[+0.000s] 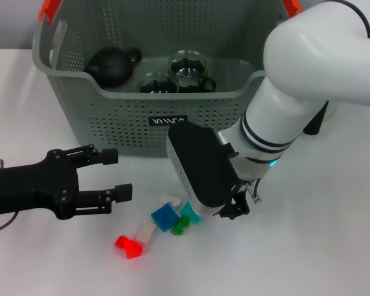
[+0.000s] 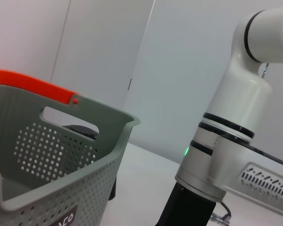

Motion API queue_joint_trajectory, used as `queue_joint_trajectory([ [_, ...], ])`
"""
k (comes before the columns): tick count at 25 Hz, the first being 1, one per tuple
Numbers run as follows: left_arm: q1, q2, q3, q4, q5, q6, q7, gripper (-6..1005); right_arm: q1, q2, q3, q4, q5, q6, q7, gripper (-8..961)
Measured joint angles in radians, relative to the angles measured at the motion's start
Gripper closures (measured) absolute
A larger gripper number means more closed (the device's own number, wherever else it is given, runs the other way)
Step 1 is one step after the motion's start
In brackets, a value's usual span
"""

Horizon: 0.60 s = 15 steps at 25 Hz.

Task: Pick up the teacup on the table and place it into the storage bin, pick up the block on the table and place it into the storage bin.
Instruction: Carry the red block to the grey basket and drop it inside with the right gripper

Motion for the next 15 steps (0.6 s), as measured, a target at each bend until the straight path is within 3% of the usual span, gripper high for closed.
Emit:
queue_joint_trajectory([
  [6, 0.000, 0.002, 0.000, 0.002, 0.003, 0.003, 0.000, 153, -0.007, -0.008, 0.060, -0.029, -0.002, -0.051, 0.033, 743],
  [15, 0.000, 0.008, 0.000, 0.009, 0.005, 0.008, 0.000, 152, -0.027, -0.017, 0.286, -0.102, -0.007, -0.184, 0.036, 742],
])
